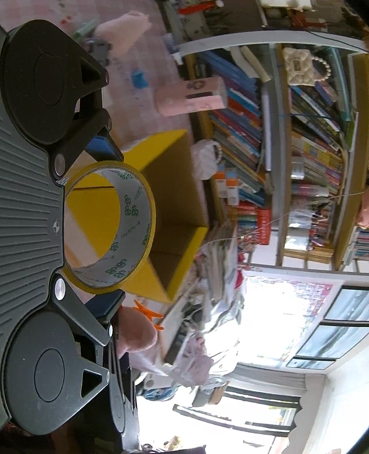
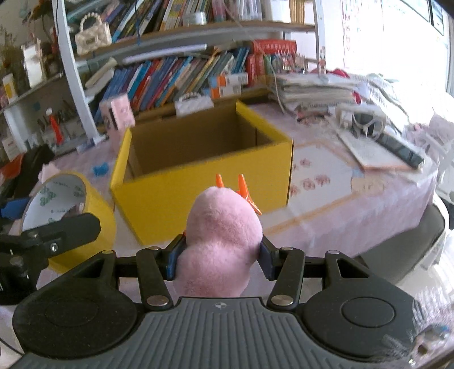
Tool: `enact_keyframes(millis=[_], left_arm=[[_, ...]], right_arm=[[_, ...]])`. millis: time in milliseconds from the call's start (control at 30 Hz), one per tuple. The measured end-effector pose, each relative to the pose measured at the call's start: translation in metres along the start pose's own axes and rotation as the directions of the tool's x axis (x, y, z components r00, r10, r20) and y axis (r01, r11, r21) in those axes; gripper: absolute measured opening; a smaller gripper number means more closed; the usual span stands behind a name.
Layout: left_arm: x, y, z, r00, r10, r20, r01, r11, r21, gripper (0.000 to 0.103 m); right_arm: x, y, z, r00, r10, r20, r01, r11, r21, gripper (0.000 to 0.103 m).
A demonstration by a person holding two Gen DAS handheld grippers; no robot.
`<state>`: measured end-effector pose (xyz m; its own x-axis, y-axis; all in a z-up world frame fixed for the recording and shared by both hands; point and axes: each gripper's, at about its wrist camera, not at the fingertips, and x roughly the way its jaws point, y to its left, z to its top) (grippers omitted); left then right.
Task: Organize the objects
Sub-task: 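Lower tape roll and plush into the yellow box and open both tools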
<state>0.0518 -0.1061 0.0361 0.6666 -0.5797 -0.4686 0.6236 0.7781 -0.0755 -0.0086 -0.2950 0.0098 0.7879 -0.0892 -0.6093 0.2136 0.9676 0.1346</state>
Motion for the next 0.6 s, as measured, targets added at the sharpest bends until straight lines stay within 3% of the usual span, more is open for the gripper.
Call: enact_keyframes(millis=[300,467,600], left_arm=[[0.046,0.002,0.041,0.996,0.066,0.052,-0.064,0.997,-0.042,0.094],[0.079,0.007,0.055,0.992,0.119,0.041,-0.115,0.990,-0.082,0.094],[0.106,0.010,0.060,0.989,0.148,0.017,-0.146,0.984,-0.099,0.094]], right_arm=[[0.032,-0.026,0.074,0.990,0.067,0.127,-0.055,0.994,-0.091,0.050],[0.075,-0.030,0.103,0.985,0.137,0.108,-0.111,0.969,-0.220,0.050],[0.115,-0.026,0.112,0.980,0.196,0.042,-0.168,0.919,-0.358,0.050]])
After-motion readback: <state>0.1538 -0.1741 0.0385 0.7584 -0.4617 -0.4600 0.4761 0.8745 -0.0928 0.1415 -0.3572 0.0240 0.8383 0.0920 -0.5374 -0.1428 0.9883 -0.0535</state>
